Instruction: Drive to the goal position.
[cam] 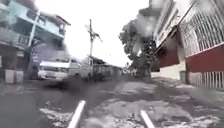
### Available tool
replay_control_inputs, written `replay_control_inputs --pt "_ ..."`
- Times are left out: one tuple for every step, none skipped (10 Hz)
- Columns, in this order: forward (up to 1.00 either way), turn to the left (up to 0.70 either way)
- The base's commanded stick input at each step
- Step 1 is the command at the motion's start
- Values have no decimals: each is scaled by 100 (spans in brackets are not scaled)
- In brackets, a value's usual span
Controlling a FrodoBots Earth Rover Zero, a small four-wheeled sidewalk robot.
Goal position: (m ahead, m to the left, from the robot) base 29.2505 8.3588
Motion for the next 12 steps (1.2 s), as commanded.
replay_control_inputs --pt "100 -40" --pt "100 -40" --pt "100 -31" --pt "100 -15" --pt "100 1" --pt "100 12" --pt "100 22" --pt "100 19" --pt "100 18" --pt "100 8" --pt "100 -16" --pt "100 -40"
